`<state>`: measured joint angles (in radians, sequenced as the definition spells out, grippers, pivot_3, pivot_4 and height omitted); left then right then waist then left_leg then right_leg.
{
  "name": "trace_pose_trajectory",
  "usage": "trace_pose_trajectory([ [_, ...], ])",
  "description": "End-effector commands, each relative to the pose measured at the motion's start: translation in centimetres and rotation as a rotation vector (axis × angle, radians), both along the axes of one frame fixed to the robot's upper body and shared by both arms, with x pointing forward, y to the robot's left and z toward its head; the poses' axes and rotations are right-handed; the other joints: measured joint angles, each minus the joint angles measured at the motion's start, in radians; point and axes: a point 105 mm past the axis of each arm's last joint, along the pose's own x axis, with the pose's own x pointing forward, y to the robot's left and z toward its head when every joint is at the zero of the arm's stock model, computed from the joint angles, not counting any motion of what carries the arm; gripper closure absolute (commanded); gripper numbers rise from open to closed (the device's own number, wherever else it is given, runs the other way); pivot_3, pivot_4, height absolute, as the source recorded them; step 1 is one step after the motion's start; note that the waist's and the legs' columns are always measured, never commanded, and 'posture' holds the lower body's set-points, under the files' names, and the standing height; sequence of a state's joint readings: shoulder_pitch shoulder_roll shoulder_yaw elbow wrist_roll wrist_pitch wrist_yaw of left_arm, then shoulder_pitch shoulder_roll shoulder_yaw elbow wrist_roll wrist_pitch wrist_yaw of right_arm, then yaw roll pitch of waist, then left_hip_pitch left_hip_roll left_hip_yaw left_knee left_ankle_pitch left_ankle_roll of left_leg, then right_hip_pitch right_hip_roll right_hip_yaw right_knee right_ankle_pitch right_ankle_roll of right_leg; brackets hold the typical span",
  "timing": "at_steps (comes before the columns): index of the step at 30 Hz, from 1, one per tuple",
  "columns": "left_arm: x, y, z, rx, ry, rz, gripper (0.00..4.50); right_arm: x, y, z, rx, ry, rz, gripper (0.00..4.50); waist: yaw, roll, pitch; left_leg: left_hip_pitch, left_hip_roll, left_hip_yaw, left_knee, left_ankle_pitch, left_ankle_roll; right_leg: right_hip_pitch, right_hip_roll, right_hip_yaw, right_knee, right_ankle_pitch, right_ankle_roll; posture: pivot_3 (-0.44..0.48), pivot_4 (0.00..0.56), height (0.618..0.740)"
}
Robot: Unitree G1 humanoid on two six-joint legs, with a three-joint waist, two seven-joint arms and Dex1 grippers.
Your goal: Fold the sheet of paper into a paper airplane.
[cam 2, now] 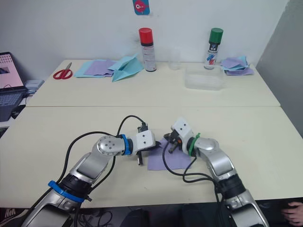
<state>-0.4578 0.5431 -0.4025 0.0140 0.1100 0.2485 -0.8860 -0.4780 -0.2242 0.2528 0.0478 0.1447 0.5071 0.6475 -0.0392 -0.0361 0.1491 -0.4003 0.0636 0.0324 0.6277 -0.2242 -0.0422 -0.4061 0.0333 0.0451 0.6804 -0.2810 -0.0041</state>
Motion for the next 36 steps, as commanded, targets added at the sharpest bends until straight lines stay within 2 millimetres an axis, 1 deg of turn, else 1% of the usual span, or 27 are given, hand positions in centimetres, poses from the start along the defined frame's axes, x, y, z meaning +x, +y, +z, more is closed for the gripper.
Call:
trace_pose_trajectory([
  [1,-0.6,0.4,-1.9,0.054,0.064,-0.008,4.46,1.6,-0.3,1.9,0.069,-0.058,-0.046,4.50,0.001,0.000,0.000,0.000,0.000,0.000,0.000,0.000,0.000,0.000,0.000,0.000,0.000,0.000,0.000,0.000,0.150,0.740],
  [3,-0.5,0.5,-1.9,0.054,0.060,-0.002,4.46,1.8,-0.2,1.4,0.057,-0.042,-0.037,4.50,0.002,0.000,0.000,0.000,0.000,0.000,0.000,0.000,0.000,0.000,0.000,0.000,0.000,0.000,0.000,0.000,0.150,0.740],
  [7,-0.5,0.7,-2.0,0.059,0.058,-0.003,4.46,1.8,0.1,-0.6,-0.013,0.009,0.002,4.50,0.004,0.000,0.000,0.000,0.000,0.000,0.000,0.000,0.000,0.000,0.000,0.000,0.000,0.000,0.000,0.000,0.150,0.740],
  [9,-0.6,0.7,-2.0,0.057,0.059,-0.002,4.46,1.6,0.3,-1.4,-0.020,0.040,0.012,4.50,0.004,0.000,0.000,0.000,0.000,0.000,0.000,0.000,0.000,0.000,0.000,0.000,0.000,0.000,0.000,0.000,0.150,0.740],
  [15,-0.7,1.0,-2.1,0.063,0.053,0.003,4.46,1.1,0.8,-2.8,-0.012,0.104,0.029,4.50,0.002,0.001,0.000,0.001,0.001,0.000,0.000,0.000,0.000,0.000,0.000,0.000,0.001,0.000,0.000,0.000,0.150,0.740],
  [21,-0.5,1.1,-1.9,0.065,0.020,0.017,4.46,1.2,0.3,-4.3,-0.084,0.108,0.002,4.50,-0.002,0.001,0.000,0.001,0.001,0.000,0.000,0.000,0.000,0.001,0.000,0.000,0.001,0.000,0.000,0.000,0.150,0.740],
  [24,-1.0,1.1,-1.2,0.040,0.017,0.004,4.46,1.5,-0.3,-4.9,-0.131,0.098,-0.029,4.50,-0.006,0.001,0.000,0.002,0.001,0.000,0.000,0.000,0.000,0.001,0.000,0.000,0.001,0.000,0.000,0.000,0.150,0.740],
  [26,-1.4,1.5,-0.7,0.048,0.004,-0.016,4.46,1.6,-0.5,-5.1,-0.146,0.089,-0.028,4.50,-0.012,0.001,0.000,0.002,0.001,0.000,0.000,0.000,0.000,0.001,0.000,0.001,0.001,0.000,0.000,0.000,0.150,0.740],
  [30,-2.2,3.1,0.5,0.044,0.009,-0.007,3.50,1.6,-0.2,-4.9,-0.130,0.090,-0.030,4.50,-0.018,0.001,0.000,0.002,0.002,-0.001,-0.002,0.000,0.000,0.000,0.000,0.000,0.001,-0.001,-0.001,0.000,0.150,0.740],
  [33,-1.7,5.0,1.9,-0.001,-0.004,0.072,2.55,1.5,0.1,-4.9,-0.126,0.092,-0.022,4.50,-0.016,0.001,0.000,0.002,0.002,-0.001,-0.002,0.000,0.000,0.001,0.000,-0.001,0.001,-0.001,-0.001,0.000,0.150,0.740],
  [34,-1.4,5.5,2.4,-0.033,-0.012,0.105,2.30,1.5,0.2,-4.9,-0.123,0.092,-0.021,4.50,-0.016,0.001,0.000,0.002,0.002,-0.001,-0.001,0.000,0.000,0.001,0.000,-0.001,0.001,-0.001,-0.001,0.000,0.150,0.740],
  [36,-1.4,5.9,3.2,-0.111,0.015,0.142,1.62,1.5,0.3,-4.8,-0.119,0.092,-0.020,4.50,-0.016,0.001,0.000,0.002,0.001,-0.001,0.000,0.000,0.000,0.001,-0.001,0.000,0.002,0.000,-0.001,0.000,0.150,0.740],
])
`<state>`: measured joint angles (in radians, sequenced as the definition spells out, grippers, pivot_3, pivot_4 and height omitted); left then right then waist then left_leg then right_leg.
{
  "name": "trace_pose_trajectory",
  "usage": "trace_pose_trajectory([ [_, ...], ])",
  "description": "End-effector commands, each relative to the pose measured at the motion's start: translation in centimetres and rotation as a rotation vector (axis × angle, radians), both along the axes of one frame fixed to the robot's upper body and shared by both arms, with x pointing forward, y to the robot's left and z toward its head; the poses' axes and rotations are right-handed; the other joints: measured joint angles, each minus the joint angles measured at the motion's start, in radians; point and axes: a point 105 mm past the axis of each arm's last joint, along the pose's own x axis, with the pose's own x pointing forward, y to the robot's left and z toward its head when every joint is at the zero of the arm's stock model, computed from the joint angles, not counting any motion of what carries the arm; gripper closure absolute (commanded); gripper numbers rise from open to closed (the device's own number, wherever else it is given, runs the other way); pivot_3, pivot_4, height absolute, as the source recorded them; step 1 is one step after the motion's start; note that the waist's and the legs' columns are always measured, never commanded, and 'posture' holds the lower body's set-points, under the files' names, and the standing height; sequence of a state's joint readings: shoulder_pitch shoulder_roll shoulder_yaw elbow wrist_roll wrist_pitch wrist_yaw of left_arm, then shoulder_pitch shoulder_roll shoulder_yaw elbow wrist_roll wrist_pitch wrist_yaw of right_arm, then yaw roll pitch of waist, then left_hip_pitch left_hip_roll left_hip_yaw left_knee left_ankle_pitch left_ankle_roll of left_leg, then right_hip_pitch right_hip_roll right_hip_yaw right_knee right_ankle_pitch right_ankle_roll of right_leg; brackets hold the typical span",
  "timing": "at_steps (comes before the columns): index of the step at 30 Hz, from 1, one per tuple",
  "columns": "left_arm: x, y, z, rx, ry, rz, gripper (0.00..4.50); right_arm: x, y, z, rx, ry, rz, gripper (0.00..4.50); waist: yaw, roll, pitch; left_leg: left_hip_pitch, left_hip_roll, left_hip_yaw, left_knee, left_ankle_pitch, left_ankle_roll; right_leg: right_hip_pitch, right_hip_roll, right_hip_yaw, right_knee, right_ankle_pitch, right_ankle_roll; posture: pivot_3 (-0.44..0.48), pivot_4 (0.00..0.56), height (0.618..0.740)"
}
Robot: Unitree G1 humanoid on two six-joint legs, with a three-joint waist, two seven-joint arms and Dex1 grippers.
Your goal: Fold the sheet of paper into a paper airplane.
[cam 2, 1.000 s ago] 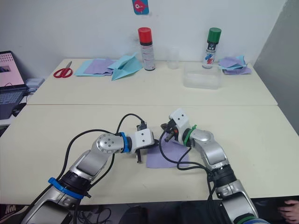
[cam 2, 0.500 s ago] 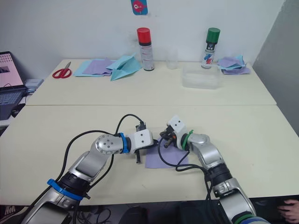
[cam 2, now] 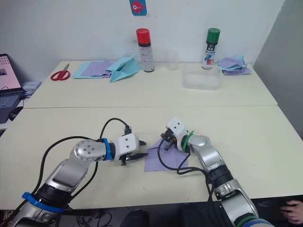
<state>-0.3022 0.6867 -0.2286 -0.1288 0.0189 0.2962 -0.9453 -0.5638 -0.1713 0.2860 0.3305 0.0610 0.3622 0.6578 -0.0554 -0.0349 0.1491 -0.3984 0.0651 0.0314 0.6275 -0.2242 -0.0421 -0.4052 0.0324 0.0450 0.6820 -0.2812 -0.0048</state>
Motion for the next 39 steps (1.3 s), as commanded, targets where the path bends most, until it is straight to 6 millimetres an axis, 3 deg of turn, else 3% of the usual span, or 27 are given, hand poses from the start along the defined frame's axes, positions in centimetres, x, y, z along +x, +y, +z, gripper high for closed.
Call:
trace_pose_trajectory([
  [1,0.4,0.6,2.6,-0.140,-0.015,0.060,1.32,-0.2,-0.6,-1.9,-0.040,0.065,-0.029,4.50,0.000,0.000,0.000,0.000,0.000,0.000,0.000,0.000,0.000,0.000,0.000,0.000,0.000,0.000,0.000,0.000,0.150,0.740],
  [4,0.8,0.8,3.8,-0.286,0.028,0.119,0.58,-0.3,-0.6,-1.9,-0.038,0.066,-0.028,4.50,0.000,0.000,0.000,0.000,0.000,0.000,0.001,0.000,0.000,0.000,0.000,0.000,0.000,0.000,0.000,0.000,0.150,0.740],
  [6,1.6,0.4,4.3,-0.413,0.060,0.179,0.80,-0.5,-0.7,-2.0,-0.035,0.069,-0.026,4.50,0.002,0.000,0.000,0.000,-0.001,0.000,0.000,0.000,0.000,0.000,0.000,0.000,0.000,0.000,0.000,0.000,0.150,0.740],
  [12,1.9,-3.3,3.8,-0.601,0.148,0.219,2.59,-0.8,-0.7,-2.2,-0.029,0.074,-0.023,4.50,0.007,-0.001,0.000,-0.001,-0.001,0.000,0.001,0.000,0.000,0.000,0.000,0.000,-0.001,0.000,0.001,0.000,0.150,0.740],
  [19,2.6,-5.3,-0.3,-0.543,0.206,0.274,4.46,-1.1,-0.7,-2.2,-0.027,0.078,-0.030,4.50,0.009,-0.001,0.000,-0.001,-0.001,0.000,0.001,0.000,0.000,0.000,0.000,0.001,-0.001,0.000,0.001,0.000,0.150,0.740],
  [26,1.9,-4.2,-3.9,-0.440,0.283,0.331,4.46,-1.2,-0.8,-2.2,-0.030,0.081,-0.034,4.50,0.010,-0.001,-0.001,-0.001,-0.001,0.000,0.001,0.000,0.000,0.000,0.000,0.000,-0.001,0.000,0.001,0.000,0.150,0.740],
  [32,0.0,-1.6,-5.0,-0.368,0.320,0.366,4.46,-1.3,-0.6,-2.3,-0.032,0.082,-0.028,4.50,0.000,0.000,-0.003,0.001,0.000,0.000,0.000,0.000,0.000,0.001,0.000,0.001,-0.001,0.000,0.001,0.000,0.150,0.740],
  [36,-1.3,0.0,-4.9,-0.358,0.324,0.396,4.46,-1.4,-0.4,-2.4,-0.031,0.082,-0.021,4.50,-0.003,0.000,-0.003,0.002,0.000,-0.001,-0.001,0.000,0.000,0.001,0.000,0.002,-0.001,0.000,0.000,0.000,0.150,0.740],
  [39,-1.1,-0.1,-2.4,-0.467,0.256,0.393,4.46,-1.5,-0.2,-2.4,-0.028,0.083,-0.015,4.50,-0.003,0.000,-0.003,0.002,0.000,-0.001,-0.001,0.000,0.000,0.001,0.000,0.002,-0.001,0.000,0.000,0.000,0.150,0.740],
])
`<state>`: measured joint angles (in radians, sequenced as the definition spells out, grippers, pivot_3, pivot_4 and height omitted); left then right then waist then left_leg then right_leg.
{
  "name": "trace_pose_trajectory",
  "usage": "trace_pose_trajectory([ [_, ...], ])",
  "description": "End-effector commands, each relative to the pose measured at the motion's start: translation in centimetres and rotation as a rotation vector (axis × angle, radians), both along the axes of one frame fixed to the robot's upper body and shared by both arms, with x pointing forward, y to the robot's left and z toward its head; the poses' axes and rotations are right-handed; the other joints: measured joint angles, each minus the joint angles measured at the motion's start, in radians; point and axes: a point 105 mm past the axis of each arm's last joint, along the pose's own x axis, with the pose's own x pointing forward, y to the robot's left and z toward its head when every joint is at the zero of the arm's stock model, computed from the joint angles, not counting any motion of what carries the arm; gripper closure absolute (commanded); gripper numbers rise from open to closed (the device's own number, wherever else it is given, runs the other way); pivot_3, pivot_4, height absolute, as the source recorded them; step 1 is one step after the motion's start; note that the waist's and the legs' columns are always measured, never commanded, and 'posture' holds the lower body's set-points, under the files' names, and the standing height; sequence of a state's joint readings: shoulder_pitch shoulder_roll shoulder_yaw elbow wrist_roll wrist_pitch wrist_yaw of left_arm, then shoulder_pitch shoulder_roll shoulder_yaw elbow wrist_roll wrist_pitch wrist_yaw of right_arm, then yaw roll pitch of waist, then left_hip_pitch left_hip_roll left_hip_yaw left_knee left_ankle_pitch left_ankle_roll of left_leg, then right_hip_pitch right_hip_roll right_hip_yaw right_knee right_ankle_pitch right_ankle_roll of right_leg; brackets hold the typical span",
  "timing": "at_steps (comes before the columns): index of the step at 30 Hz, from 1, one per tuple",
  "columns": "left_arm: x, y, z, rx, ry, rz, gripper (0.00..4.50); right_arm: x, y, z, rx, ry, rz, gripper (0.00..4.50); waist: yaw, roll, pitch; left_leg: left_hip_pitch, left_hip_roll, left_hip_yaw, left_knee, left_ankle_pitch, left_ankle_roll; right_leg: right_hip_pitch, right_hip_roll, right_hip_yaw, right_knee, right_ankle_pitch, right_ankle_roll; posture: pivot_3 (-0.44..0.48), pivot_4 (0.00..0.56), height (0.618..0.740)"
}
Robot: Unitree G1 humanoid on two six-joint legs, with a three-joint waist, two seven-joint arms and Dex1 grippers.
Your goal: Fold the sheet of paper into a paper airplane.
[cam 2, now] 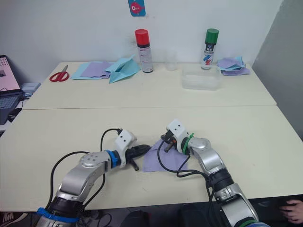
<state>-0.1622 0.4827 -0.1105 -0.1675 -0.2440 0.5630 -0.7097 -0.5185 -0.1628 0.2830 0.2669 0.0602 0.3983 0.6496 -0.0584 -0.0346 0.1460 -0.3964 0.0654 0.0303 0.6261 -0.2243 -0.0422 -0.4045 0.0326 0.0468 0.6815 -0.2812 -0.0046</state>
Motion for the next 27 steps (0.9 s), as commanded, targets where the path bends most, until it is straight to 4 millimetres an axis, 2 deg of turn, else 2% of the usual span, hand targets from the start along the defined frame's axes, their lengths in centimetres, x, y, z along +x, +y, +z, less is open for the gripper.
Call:
trace_pose_trajectory([
  [1,-0.1,0.6,1.6,-0.110,-0.013,0.068,4.46,-0.7,-0.2,-2.1,-0.041,0.063,-0.003,4.50,0.001,0.000,0.000,0.000,0.000,0.000,0.000,0.000,0.000,0.000,0.000,0.000,0.000,0.000,0.000,0.000,0.150,0.740],
  [4,0.3,-0.7,4.9,-0.220,-0.102,0.039,4.46,-0.8,0.1,-1.8,-0.025,0.048,0.007,4.50,0.003,-0.001,0.001,-0.002,0.000,0.000,0.001,0.000,0.000,0.000,0.000,-0.001,0.000,0.000,0.000,0.000,0.150,0.740],
  [8,0.6,-2.3,5.7,-0.223,-0.135,-0.001,4.46,-0.9,0.5,-1.5,-0.012,0.033,0.023,4.50,0.005,-0.001,0.001,-0.002,-0.001,0.000,0.002,0.000,0.000,0.000,0.000,-0.001,0.000,0.000,0.000,0.000,0.150,0.740],
  [10,1.0,-2.8,4.8,-0.173,-0.120,-0.005,4.46,-0.9,0.5,-1.4,-0.012,0.029,0.025,4.50,0.002,-0.001,0.001,-0.002,-0.001,0.000,0.001,0.000,0.000,0.000,0.000,0.001,0.000,0.000,0.000,0.000,0.150,0.740],
  [12,1.1,-3.0,2.4,-0.078,-0.069,-0.011,4.46,-0.9,0.6,-1.3,-0.010,0.027,0.031,4.50,0.002,-0.001,0.001,-0.002,-0.001,0.000,0.001,0.000,0.000,-0.001,0.000,0.001,-0.001,0.000,0.000,0.000,0.150,0.740],
  [17,0.3,-2.4,-1.4,0.030,0.013,-0.034,4.46,-1.1,0.9,-0.8,0.006,0.017,0.039,4.50,0.003,-0.001,0.001,-0.002,0.000,0.000,0.001,0.000,0.000,-0.001,0.000,-0.001,0.000,0.000,0.000,0.000,0.150,0.740],
  [22,0.6,-1.4,-3.1,0.094,0.025,-0.003,4.46,-1.9,2.0,0.3,0.071,0.025,0.091,4.50,0.003,0.000,0.001,-0.001,-0.001,0.000,0.001,0.000,0.000,-0.001,0.000,0.000,0.000,0.000,0.000,0.000,0.150,0.740],
  [27,0.6,-1.6,-3.4,0.096,0.026,-0.011,4.46,-1.4,1.2,-1.2,0.004,0.047,0.024,4.50,0.004,0.000,0.000,0.000,-0.001,0.000,0.001,0.000,0.000,0.001,0.000,0.000,0.000,0.001,0.000,0.000,0.150,0.740],
])
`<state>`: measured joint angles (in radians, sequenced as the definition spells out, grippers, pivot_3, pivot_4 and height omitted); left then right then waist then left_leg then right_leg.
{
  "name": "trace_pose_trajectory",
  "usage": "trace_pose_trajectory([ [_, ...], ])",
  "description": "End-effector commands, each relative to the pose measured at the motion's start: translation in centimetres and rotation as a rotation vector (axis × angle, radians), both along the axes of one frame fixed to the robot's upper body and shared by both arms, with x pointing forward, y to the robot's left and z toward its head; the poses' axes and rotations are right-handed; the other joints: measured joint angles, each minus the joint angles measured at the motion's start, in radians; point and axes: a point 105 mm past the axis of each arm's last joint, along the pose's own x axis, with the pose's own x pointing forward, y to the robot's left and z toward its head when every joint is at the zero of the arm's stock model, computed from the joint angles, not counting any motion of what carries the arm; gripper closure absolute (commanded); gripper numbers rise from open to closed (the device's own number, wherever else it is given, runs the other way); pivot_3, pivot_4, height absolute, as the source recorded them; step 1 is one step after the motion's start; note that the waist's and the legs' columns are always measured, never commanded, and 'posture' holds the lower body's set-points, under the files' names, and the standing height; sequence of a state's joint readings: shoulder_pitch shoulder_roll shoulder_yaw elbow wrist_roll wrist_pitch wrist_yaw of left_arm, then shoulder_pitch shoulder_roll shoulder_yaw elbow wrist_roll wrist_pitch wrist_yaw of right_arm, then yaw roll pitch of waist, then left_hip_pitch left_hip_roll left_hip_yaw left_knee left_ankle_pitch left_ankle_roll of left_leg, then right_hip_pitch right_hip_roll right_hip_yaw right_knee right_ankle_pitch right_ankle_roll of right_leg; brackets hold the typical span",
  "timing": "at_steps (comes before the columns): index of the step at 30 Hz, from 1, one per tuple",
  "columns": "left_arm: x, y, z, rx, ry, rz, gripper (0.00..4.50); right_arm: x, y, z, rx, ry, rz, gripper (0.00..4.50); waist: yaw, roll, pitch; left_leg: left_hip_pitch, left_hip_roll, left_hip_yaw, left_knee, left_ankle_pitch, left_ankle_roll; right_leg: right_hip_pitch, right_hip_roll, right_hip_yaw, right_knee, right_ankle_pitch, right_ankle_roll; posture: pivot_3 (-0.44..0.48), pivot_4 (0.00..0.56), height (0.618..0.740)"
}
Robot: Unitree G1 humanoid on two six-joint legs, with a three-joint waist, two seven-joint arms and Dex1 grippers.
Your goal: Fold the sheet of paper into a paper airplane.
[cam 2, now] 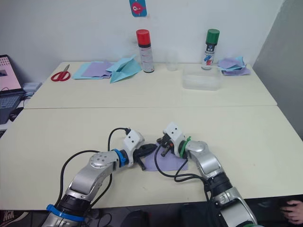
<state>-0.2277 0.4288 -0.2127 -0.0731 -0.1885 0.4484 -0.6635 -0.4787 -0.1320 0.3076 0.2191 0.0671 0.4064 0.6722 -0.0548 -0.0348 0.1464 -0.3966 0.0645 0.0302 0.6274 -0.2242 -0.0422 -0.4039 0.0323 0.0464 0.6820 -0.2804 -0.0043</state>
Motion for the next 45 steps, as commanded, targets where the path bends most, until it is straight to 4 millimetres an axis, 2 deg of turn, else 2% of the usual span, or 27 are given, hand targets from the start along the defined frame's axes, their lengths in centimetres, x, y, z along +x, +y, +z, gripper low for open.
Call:
trace_pose_trajectory([
  [1,-0.4,1.1,-3.0,0.083,0.088,0.045,4.46,0.5,-0.8,-1.2,-0.049,0.030,-0.070,4.50,0.000,0.000,0.000,0.000,0.000,0.000,0.000,0.000,0.000,0.000,0.000,0.000,0.000,0.000,0.000,0.000,0.150,0.740],
  [8,-0.4,1.3,-3.2,0.105,0.085,0.051,4.46,3.0,-4.3,-1.9,-0.131,-0.005,-0.267,4.50,0.001,0.000,-0.002,0.003,0.000,0.000,0.001,0.000,0.000,0.003,-0.001,0.001,0.000,0.001,0.001,0.000,0.150,0.740],
  [15,-0.1,1.1,-3.3,0.104,0.083,0.051,4.46,3.4,-5.7,-1.4,-0.130,-0.035,-0.325,4.50,0.002,0.000,-0.001,0.010,0.000,0.000,0.000,0.000,0.000,0.010,-0.002,0.001,-0.001,0.001,0.000,0.000,0.150,0.740],
  [19,0.0,0.7,-3.1,0.103,0.075,0.032,4.46,3.4,-5.3,2.2,0.054,-0.067,-0.311,4.50,0.005,0.001,0.000,0.014,0.000,-0.001,0.000,0.000,0.000,0.014,-0.003,0.001,-0.002,0.000,-0.001,0.000,0.150,0.740],
  [23,0.4,0.4,-2.8,0.095,0.063,0.023,4.46,2.5,-6.6,4.8,0.108,-0.039,-0.250,4.50,0.007,0.006,0.004,0.013,0.000,0.000,0.000,0.000,0.000,0.013,-0.006,0.001,-0.002,0.000,-0.001,0.000,0.150,0.740],
  [26,0.6,0.2,-2.7,0.093,0.058,0.017,4.50,1.4,-8.0,6.1,0.143,0.047,-0.219,3.90,0.009,0.006,0.004,0.012,-0.001,0.000,0.000,0.000,0.000,0.013,-0.008,0.001,-0.002,-0.001,0.000,0.000,0.150,0.740],
  [30,0.7,0.0,-2.7,0.090,0.055,0.006,4.50,0.0,-9.5,5.6,0.124,0.200,-0.239,2.51,0.016,0.006,0.005,0.012,-0.001,0.000,-0.001,0.000,0.000,0.014,-0.009,0.001,-0.003,-0.001,0.000,0.000,0.150,0.740],
  [33,0.8,-0.1,-2.7,0.089,0.053,0.002,4.50,-0.3,-10.6,4.9,0.099,0.266,-0.269,2.51,0.018,0.006,0.005,0.012,-0.001,-0.001,-0.002,0.000,0.000,0.013,-0.009,0.000,-0.003,-0.001,0.000,0.000,0.150,0.740],
  [35,0.8,-0.2,-2.7,0.086,0.051,0.001,4.50,-0.4,-11.3,4.6,0.059,0.252,-0.272,2.51,0.020,0.006,0.006,0.012,-0.001,0.000,-0.002,0.000,0.000,0.013,-0.009,0.001,-0.003,-0.001,0.000,0.000,0.150,0.740],
  [39,0.9,-0.3,-2.6,0.083,0.048,-0.001,4.50,-1.2,-12.8,3.6,-0.160,0.100,-0.167,2.51,0.022,0.006,0.006,0.009,-0.002,0.000,-0.002,0.000,0.000,0.012,-0.010,0.000,-0.007,-0.001,0.000,0.000,0.150,0.740],
  [42,0.8,-0.4,-2.6,0.081,0.047,-0.002,4.50,-1.9,-13.6,2.8,-0.243,0.070,-0.116,3.10,0.022,0.006,0.007,0.004,-0.003,0.000,-0.002,0.000,0.000,0.009,-0.010,-0.001,-0.009,-0.001,0.001,0.000,0.150,0.740],
  [45,0.7,-0.4,-2.7,0.082,0.048,-0.002,4.50,-2.5,-14.0,2.0,-0.320,0.032,-0.060,4.21,0.023,0.006,0.007,0.001,-0.003,0.000,-0.002,0.000,0.000,0.006,-0.009,-0.002,-0.009,-0.001,0.001,0.000,0.150,0.740],
])
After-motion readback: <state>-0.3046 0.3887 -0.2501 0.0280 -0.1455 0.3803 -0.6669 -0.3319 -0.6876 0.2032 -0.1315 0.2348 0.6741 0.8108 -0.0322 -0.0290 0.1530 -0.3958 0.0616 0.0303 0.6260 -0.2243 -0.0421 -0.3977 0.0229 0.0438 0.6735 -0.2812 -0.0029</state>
